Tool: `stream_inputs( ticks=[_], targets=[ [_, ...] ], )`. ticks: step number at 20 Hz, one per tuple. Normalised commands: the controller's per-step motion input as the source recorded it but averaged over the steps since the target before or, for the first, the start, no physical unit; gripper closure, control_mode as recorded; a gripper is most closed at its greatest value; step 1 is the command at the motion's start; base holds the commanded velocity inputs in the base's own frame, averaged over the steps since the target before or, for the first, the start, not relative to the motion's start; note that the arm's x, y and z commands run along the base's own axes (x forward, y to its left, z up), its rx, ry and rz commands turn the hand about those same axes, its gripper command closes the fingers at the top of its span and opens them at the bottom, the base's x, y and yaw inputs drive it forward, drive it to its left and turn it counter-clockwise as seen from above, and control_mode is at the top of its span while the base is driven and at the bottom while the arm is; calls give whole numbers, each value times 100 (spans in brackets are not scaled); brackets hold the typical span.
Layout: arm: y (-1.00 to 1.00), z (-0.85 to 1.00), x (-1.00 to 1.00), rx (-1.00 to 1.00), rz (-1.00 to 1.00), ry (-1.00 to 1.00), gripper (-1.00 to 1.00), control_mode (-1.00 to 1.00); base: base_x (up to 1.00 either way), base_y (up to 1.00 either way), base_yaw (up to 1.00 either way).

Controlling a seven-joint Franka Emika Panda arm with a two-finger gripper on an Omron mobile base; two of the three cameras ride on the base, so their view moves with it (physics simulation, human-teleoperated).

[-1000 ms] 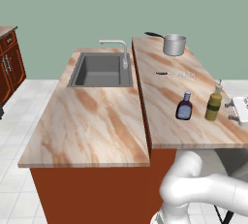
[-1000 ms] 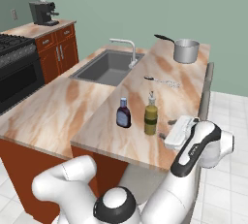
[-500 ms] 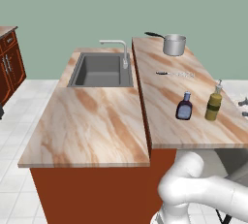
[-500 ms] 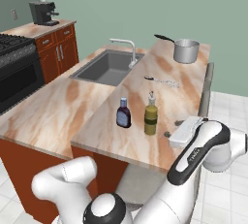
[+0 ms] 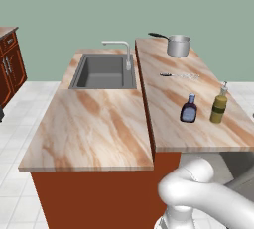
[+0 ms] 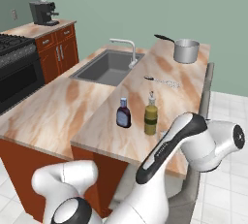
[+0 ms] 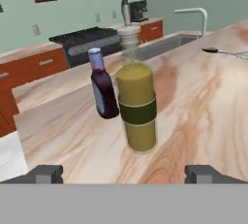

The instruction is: Move the condiment bottle and oil and vinegar bottle from the cabinet to the dining counter.

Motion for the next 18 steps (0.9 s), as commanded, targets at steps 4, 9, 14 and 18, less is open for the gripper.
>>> stream_inputs(
  ticks=[4, 9, 14, 18],
  targets=[
    [36, 28, -36, -22, -26, 12, -100, -100, 0, 0, 0],
    [38, 42, -35, -11, -17, 7, -100, -100, 0, 0, 0],
    [40, 39, -36, -2, -13, 10, -100, -100, 0, 0, 0],
    [48, 40, -38, -2, -5, 8, -100, -100, 0, 0, 0]
  ],
)
